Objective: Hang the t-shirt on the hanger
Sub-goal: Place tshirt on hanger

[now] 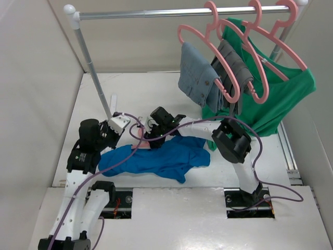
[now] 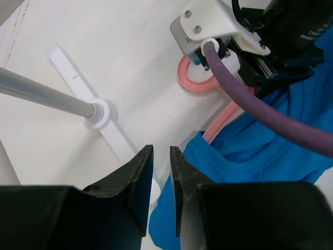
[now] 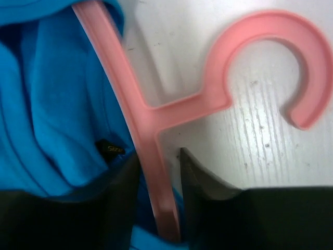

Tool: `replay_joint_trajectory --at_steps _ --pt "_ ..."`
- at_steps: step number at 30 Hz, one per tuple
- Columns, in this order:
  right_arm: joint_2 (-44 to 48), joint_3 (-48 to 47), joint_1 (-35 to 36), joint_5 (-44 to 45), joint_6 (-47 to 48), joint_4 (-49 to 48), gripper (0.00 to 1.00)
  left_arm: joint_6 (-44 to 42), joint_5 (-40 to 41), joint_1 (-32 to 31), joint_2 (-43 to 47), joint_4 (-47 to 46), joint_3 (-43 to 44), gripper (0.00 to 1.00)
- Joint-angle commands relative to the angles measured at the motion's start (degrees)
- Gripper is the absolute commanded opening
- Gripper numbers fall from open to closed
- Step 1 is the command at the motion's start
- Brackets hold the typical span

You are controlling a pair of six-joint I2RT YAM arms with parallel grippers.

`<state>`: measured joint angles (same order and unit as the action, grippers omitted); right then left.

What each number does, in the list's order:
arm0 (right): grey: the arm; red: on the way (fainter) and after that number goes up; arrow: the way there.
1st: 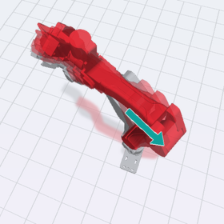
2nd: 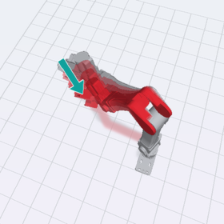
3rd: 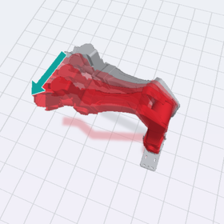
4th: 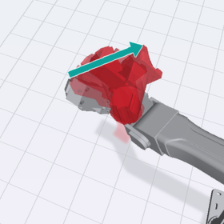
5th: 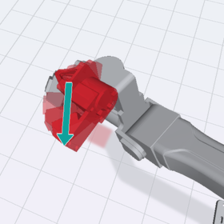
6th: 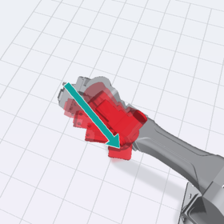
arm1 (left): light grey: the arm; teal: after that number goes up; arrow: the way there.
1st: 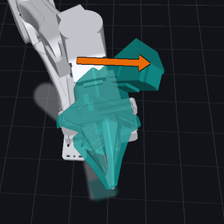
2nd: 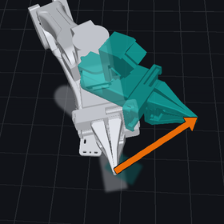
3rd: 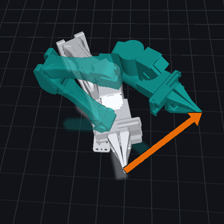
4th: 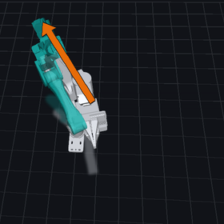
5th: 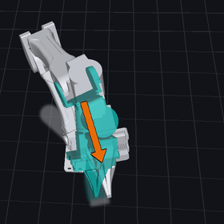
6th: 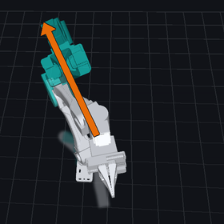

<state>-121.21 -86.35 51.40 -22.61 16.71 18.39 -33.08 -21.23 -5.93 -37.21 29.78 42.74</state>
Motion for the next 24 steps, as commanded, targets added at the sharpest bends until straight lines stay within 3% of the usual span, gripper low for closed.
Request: replay_joint_trajectory --at_steps 1,3,5,10,13,14,17,22,23,24 --pt "-1.6 -0.7 0.3 -0.1 -1.0 -1.9 0.28 0.3 0.4 -0.2 -0.6 -1.8 -0.2 0.16" --pt "-2.3 -1.3 0.3 0.6 -1.0 -1.3 0.24 0.3 -0.2 -0.2 -1.3 -1.8 -0.2 0.16" --pt "-2.8 -1.8 0.3 0.6 -1.0 -1.3 0.0 0.3 -0.2 -0.2 -1.8 -1.8 0.3 0.15" --pt "4.9 4.7 0.3 7.7 -1.5 -5.9 0.0 -1.5 -3.8 -0.2 -1.3 -0.2 1.5 0.14" --pt "14.6 8.4 2.6 15.0 1.9 -7.4 0.0 -8.7 -12.8 -0.2 0.6 5.4 3.6 0.31" --pt "19.5 10.0 4.1 19.8 3.6 -8.7 0.0 -13.5 -15.5 -0.2 0.6 9.8 5.2 0.45" --pt "26.4 12.9 5.3 26.3 4.1 -10.5 0.0 -19.2 -21.7 -0.2 -1.5 16.9 7.4 0.61" --pt "37.0 17.7 9.8 32.1 7.5 -12.0 0.0 -20.1 -25.4 -0.2 -8.8 17.7 10.8 0.75" --pt "37.9 17.7 10.6 33.0 9.2 -12.0 0.0 -20.1 -26.5 -0.2 -9.5 16.7 10.8 0.9" --pt "38.6 17.7 11.4 34.1 9.9 -12.0 0.0 -18.7 -28.7 -0.2 -9.5 15.6 11.6 0.96"
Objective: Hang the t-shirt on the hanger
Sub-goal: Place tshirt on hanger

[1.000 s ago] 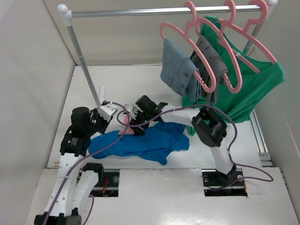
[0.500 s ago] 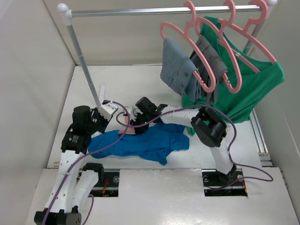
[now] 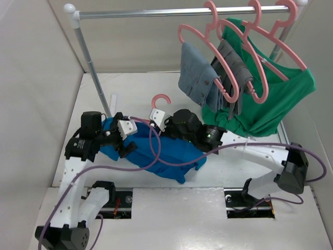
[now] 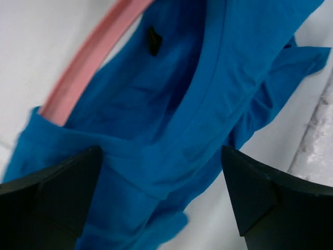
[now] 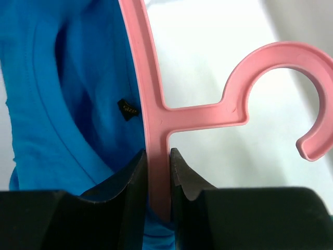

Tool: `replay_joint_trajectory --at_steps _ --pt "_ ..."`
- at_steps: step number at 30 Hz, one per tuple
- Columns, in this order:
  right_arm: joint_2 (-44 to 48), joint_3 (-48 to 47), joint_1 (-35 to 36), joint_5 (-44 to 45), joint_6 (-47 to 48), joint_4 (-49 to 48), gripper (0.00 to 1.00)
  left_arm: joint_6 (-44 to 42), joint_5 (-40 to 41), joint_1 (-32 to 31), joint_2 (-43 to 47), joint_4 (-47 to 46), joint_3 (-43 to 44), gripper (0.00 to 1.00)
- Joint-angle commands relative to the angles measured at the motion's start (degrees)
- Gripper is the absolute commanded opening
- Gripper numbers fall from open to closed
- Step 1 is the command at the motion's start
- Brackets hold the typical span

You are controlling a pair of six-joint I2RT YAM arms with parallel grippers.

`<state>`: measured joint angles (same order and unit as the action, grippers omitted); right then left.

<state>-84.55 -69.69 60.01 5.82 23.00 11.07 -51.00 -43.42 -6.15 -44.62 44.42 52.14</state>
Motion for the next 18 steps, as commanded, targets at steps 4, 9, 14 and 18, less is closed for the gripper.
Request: replay_joint_trajectory --at_steps 4,9,14,18 --pt "5.0 1.0 4.7 7.7 4.7 -4.7 0.0 3.7 -9.9 0.0 -1.7 -7.7 5.4 0.99" --pt "8.3 1.6 5.3 10.9 6.3 -4.7 0.0 -1.6 -16.7 0.0 0.5 -4.3 11.0 0.99" --pt "9.4 1.6 5.8 13.1 9.0 -4.1 0.0 -2.7 -21.5 0.0 -1.0 1.7 13.3 0.9" --pt "10.6 0.4 9.2 14.2 11.8 -3.0 0.0 -1.9 -12.8 -0.5 -3.6 -2.6 11.8 0.94"
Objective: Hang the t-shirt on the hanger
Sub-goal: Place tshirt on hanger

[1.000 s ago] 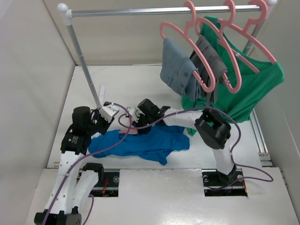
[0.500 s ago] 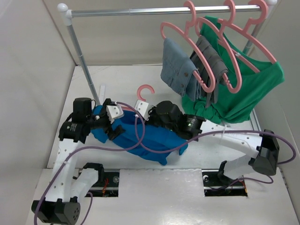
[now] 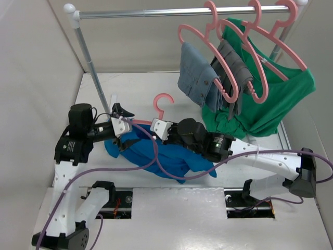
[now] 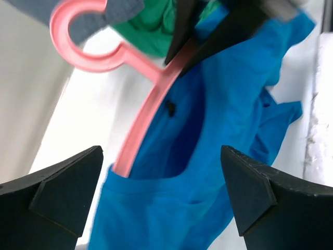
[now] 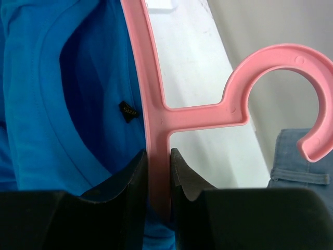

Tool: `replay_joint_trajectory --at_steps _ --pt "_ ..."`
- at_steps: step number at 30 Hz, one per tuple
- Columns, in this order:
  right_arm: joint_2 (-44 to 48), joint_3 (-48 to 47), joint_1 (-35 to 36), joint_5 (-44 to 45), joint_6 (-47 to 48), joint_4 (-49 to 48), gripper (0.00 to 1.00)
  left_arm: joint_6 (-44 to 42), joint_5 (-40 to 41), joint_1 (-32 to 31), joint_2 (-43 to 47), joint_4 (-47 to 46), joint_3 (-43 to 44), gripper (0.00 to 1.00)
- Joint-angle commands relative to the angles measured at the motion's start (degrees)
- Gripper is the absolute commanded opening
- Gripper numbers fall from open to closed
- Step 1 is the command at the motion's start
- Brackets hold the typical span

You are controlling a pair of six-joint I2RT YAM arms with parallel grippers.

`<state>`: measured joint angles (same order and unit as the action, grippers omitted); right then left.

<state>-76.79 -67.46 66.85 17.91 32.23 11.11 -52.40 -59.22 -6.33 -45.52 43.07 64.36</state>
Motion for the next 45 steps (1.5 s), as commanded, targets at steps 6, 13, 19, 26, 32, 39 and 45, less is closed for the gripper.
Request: replay_joint_trajectory --at_steps 6,13,19,26,32,39,45 --pt "2.9 -3.0 5.0 4.9 4.2 -1.3 0.0 3.5 6.0 -1.1 -10.0 -5.0 2.4 0.98" --pt "4.7 -3.0 6.9 8.4 4.2 -1.3 0.0 -11.7 5.4 -4.5 -18.0 11.6 7.2 0.89" --pt "5.3 -3.6 6.9 8.4 5.3 -1.8 0.0 -17.2 5.8 -6.8 -21.6 20.2 7.0 0.35" --pt "5.3 -3.0 6.9 8.4 5.3 -1.8 0.0 -4.5 4.4 -6.8 -17.1 9.5 7.0 0.0" --pt "5.3 -1.1 6.9 12.1 2.3 -1.8 0.0 1.8 5.0 -6.8 -11.4 3.3 5.8 0.0" --pt "6.4 0.6 6.9 10.3 2.8 -5.5 0.0 6.8 -3.5 -6.8 -5.2 2.5 0.2 0.0" --pt "6.4 -0.2 6.9 12.6 7.3 -6.0 0.0 5.6 -5.2 -6.8 -11.3 8.0 3.7 0.4"
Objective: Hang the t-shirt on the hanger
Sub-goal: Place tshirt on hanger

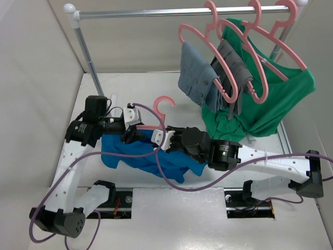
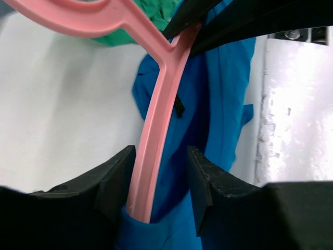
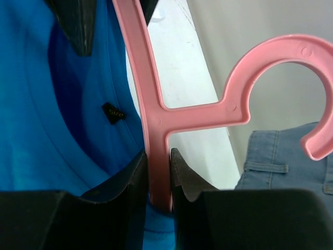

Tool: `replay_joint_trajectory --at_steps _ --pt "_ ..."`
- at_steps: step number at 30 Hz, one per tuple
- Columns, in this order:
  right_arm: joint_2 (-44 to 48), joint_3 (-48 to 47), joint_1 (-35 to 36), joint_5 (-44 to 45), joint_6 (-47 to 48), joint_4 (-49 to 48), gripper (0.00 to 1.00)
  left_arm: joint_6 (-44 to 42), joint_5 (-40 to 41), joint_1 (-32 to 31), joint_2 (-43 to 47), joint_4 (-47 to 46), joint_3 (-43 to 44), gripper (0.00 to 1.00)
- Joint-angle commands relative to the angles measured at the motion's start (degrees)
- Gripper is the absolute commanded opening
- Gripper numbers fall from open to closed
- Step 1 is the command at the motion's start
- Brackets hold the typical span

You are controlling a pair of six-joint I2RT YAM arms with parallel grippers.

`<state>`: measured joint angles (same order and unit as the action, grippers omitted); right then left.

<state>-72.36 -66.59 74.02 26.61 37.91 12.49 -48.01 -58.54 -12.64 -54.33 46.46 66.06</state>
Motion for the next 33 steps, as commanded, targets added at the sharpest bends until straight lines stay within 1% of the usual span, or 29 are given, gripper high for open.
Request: replay_joint_trajectory --at_steps 1,2,4,7,8,9,12,18,19,20,23,24,27,28,29,30,32,33 --pt "2.0 -1.6 -0.3 3.9 1.6 -7.4 0.0 1.3 -5.2 -0.5 -3.2 5.2 3.1 0.42" --pt "2.0 -1.6 -0.3 3.9 2.5 -7.4 0.0 1.3 -4.4 -0.5 -4.5 5.2 3.1 0.44" --pt "2.0 -1.6 -0.3 3.9 3.1 -7.4 0.0 1.3 -3.2 -0.5 -5.6 5.2 3.6 0.51" --pt "2.0 -1.6 0.2 3.9 4.6 -7.4 0.0 1.3 -3.2 -0.5 -8.4 5.2 6.4 0.62" --pt "2.0 -2.1 0.9 4.4 5.5 -7.4 0.0 0.7 -3.2 -0.5 -9.2 6.0 8.5 0.67" --pt "1.4 -2.1 1.0 4.4 6.0 -7.4 0.0 0.2 -3.2 -0.5 -10.9 6.9 9.9 0.69" --pt "1.4 -2.1 1.0 5.0 6.6 -7.4 0.0 0.2 -3.8 -0.5 -13.0 7.4 14.4 0.7" --pt "3.3 -0.9 1.0 6.8 7.8 -7.4 0.0 -1.6 -4.3 -0.5 -14.2 8.7 16.6 0.71" --pt "3.3 -0.4 1.0 7.3 7.8 -7.4 0.0 -3.7 -4.3 -0.5 -15.2 9.7 17.3 0.69" --pt "3.3 -0.4 1.0 7.3 7.8 -7.4 0.0 -3.8 -4.3 -0.5 -15.8 10.7 17.3 0.66" --pt "3.3 -0.4 1.0 7.3 8.4 -7.4 0.0 -6.6 -2.7 -0.5 -18.2 14.0 17.8 0.53" --pt "3.3 -0.4 1.0 7.3 8.4 -7.4 0.0 -7.9 -2.7 -0.5 -18.7 15.1 17.8 0.45" --pt "3.3 -0.9 1.0 6.8 8.4 -7.4 0.0 -8.9 -3.2 -1.0 -19.9 15.9 18.4 0.31" --pt "3.3 -0.9 1.0 6.8 8.4 -7.4 0.0 -7.2 -3.2 -1.0 -19.9 14.6 18.4 0.25" --pt "3.3 -0.9 1.0 6.3 8.4 -7.4 0.0 -5.5 -4.0 -1.0 -20.6 12.0 18.9 0.12" --pt "3.3 -0.9 1.0 6.3 8.4 -7.4 0.0 -3.8 -4.6 -1.0 -20.6 11.4 18.9 0.09" --pt "3.3 -0.9 1.0 6.3 8.4 -7.4 0.0 -3.8 -6.8 -1.0 -20.6 10.8 19.5 0.09" --pt "3.3 -0.4 1.0 6.3 8.4 -7.4 0.0 -3.8 -7.3 -1.0 -20.0 10.8 20.3 0.24"
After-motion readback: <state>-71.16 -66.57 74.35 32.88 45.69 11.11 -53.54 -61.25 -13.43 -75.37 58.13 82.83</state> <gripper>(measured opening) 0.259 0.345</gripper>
